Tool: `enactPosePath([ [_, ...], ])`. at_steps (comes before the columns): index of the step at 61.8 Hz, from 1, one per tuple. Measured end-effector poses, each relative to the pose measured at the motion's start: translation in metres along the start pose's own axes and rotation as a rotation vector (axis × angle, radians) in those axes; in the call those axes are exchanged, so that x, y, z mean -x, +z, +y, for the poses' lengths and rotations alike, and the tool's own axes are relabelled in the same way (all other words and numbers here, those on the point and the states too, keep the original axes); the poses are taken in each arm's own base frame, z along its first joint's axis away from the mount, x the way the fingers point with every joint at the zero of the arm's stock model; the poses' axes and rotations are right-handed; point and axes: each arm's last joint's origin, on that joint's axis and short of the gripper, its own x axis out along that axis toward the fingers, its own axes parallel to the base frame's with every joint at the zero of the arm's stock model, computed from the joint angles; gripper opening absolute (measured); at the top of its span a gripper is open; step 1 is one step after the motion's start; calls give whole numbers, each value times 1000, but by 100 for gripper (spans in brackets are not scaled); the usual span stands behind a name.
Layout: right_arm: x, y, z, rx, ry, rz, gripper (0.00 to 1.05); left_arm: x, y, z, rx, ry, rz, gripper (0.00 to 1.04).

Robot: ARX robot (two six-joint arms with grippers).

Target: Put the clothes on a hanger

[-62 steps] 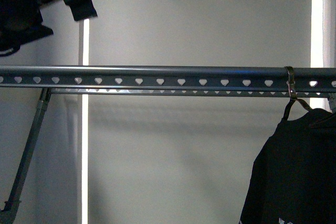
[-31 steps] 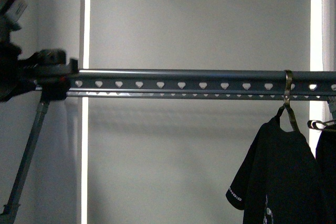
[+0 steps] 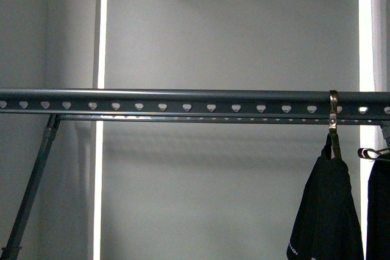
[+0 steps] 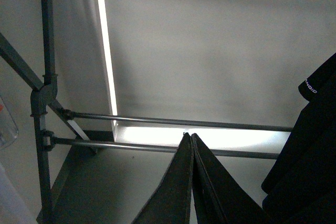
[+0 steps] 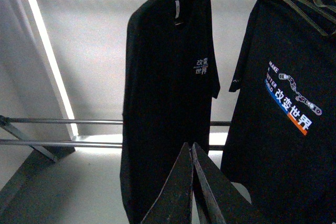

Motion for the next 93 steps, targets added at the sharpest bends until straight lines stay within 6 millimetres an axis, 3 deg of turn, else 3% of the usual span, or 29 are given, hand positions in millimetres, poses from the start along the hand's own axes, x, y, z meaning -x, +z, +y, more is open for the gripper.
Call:
enactPosePath([
  [16, 0, -12, 0, 0, 2, -5, 2, 30, -24, 12, 0, 2, 2, 4],
  [40, 0, -15, 0, 1, 0, 0, 84, 64, -46, 12, 0, 1, 0, 4],
  [46, 0, -15, 0, 1, 0, 0, 99, 69, -48, 12, -1, 1, -2, 4],
  [55, 0, -15, 0, 1, 0, 0, 97, 77, -56, 12, -2, 1, -13, 4],
  [93, 0, -15, 0, 1, 0, 0, 97, 96, -54, 12, -3, -1, -27, 4],
])
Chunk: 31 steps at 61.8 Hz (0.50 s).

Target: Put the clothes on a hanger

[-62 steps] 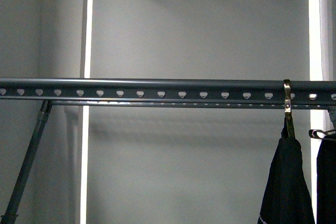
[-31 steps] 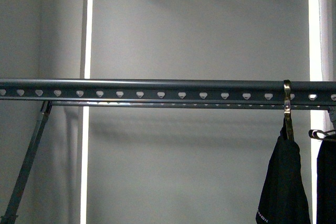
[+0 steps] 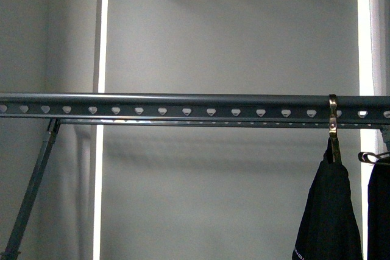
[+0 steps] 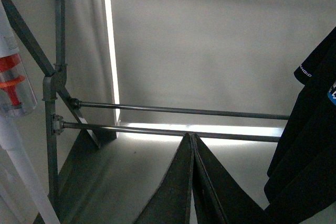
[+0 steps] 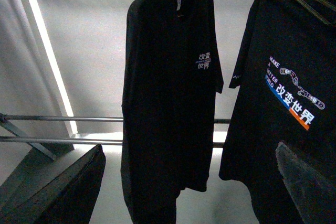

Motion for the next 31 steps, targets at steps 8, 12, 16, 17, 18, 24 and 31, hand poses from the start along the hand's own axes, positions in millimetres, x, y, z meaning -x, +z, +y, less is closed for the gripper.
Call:
enactPosePath([
  [8, 0, 0, 0, 0, 0, 0, 97, 2, 0, 0, 0, 0, 0, 4],
  [12, 0, 0, 0, 0, 0, 0, 97, 4, 0, 0, 0, 0, 0, 4],
  [16, 0, 0, 0, 0, 0, 0, 97, 10, -5, 0, 0, 0, 34, 4],
  [17, 0, 0, 0, 0, 0, 0, 97, 11, -5, 0, 0, -1, 32, 4],
  [18, 0, 0, 0, 0, 0, 0, 97, 12, -4, 0, 0, 0, 22, 4],
  [24, 0, 0, 0, 0, 0, 0, 97, 14, -3, 0, 0, 0, 7, 4],
  [31, 0, 0, 0, 0, 0, 0, 97, 14, -3, 0, 0, 0, 7, 4],
])
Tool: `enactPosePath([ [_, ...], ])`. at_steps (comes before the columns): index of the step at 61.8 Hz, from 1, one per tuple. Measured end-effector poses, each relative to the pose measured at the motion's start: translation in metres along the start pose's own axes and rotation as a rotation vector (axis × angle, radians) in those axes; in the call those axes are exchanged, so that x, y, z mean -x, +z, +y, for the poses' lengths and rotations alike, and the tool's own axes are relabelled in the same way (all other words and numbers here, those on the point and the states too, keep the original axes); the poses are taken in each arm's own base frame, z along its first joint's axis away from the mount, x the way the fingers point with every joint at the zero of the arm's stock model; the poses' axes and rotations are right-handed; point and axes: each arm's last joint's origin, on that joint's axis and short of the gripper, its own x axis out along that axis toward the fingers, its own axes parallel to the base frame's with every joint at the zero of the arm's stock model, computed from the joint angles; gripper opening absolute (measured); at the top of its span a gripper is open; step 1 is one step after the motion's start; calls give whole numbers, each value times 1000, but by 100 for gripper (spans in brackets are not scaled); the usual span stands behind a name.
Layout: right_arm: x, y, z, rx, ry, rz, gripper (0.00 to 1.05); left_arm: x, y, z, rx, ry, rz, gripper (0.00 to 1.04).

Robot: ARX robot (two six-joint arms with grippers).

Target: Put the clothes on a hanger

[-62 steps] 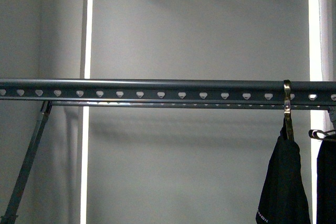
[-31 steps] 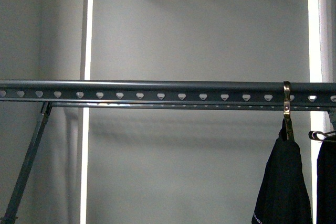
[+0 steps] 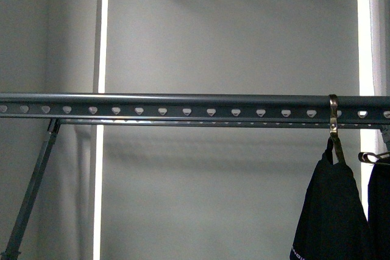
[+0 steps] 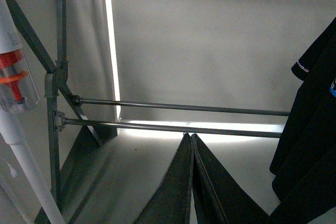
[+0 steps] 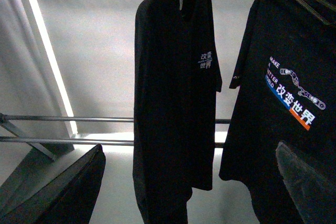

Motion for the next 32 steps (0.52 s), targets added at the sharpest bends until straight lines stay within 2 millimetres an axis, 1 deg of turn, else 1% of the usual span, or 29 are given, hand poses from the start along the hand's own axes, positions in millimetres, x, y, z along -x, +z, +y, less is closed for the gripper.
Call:
enactPosePath([
  [7, 0, 0, 0, 0, 0, 0, 97, 0, 0, 0, 0, 0, 0, 4],
  [12, 0, 0, 0, 0, 0, 0, 97, 0, 0, 0, 0, 0, 0, 21],
  [14, 0, 0, 0, 0, 0, 0, 97, 0, 0, 0, 0, 0, 0, 26],
  [18, 0, 0, 0, 0, 0, 0, 97, 0, 0, 0, 0, 0, 0, 44],
  [20, 0, 0, 0, 0, 0, 0, 97, 0, 0, 0, 0, 0, 0, 51],
  [23, 0, 0, 0, 0, 0, 0, 97, 0, 0, 0, 0, 0, 0, 66],
  [25, 0, 0, 0, 0, 0, 0, 97, 0, 0, 0, 0, 0, 0, 73],
  [26, 0, 0, 0, 0, 0, 0, 97, 0, 0, 0, 0, 0, 0, 78],
  [29, 0, 0, 0, 0, 0, 0, 97, 0, 0, 0, 0, 0, 0, 85],
  [32, 0, 0, 0, 0, 0, 0, 97, 0, 0, 0, 0, 0, 0, 96],
])
